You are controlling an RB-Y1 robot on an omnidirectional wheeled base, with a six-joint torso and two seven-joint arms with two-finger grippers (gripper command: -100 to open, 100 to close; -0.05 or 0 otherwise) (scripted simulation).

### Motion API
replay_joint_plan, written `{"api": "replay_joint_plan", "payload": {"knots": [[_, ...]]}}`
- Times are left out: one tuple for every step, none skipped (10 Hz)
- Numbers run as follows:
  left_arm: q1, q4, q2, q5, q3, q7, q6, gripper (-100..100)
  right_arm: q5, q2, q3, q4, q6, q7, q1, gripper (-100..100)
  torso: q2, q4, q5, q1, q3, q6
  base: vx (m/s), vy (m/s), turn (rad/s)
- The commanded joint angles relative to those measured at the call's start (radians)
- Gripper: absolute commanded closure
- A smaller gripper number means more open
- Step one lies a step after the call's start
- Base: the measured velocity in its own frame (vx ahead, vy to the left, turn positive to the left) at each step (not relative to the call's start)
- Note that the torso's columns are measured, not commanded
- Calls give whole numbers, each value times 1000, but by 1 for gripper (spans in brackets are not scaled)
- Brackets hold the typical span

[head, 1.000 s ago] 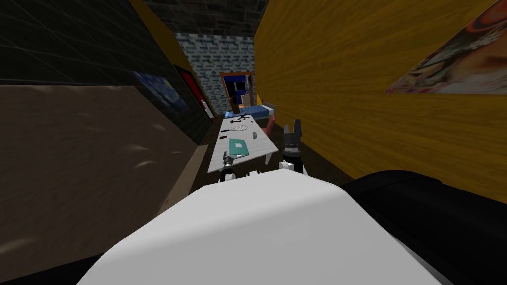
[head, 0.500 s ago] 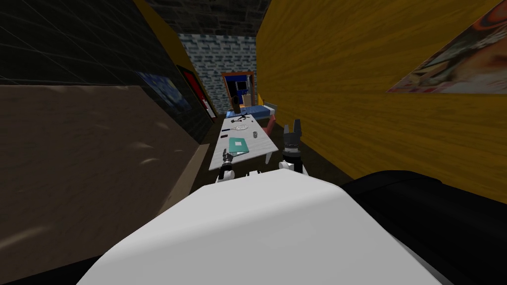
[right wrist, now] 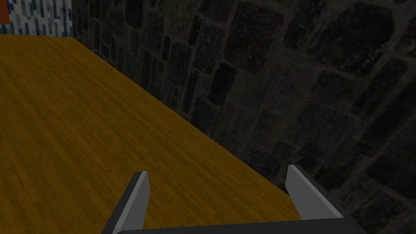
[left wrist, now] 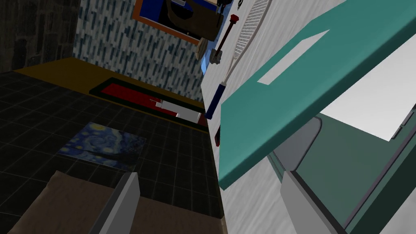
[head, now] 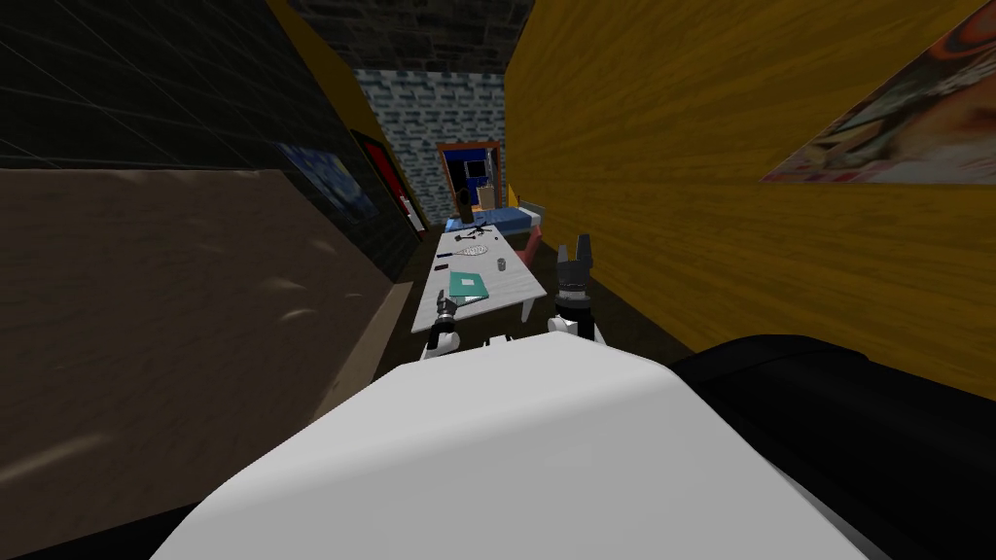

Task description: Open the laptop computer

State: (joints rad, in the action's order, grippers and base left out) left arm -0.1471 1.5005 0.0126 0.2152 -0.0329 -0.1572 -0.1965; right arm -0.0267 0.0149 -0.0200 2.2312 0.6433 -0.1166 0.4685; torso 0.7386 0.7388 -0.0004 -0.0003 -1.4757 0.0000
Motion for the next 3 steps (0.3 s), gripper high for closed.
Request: {"api": "replay_joint_plan", "payload": {"knots": [[0,0,0,0,0,0,0,0,0,0,0,0,0,0,0,0,0,-1,0,0,0,0,0,0,0],[0,0,0,0,0,0,0,0,0,0,0,0,0,0,0,0,-1,-1,0,0,0,0,0,0,0],[0,0,0,0,0,0,0,0,0,0,0,0,0,0,0,0,-1,-1,0,0,0,0,0,0,0]]}}
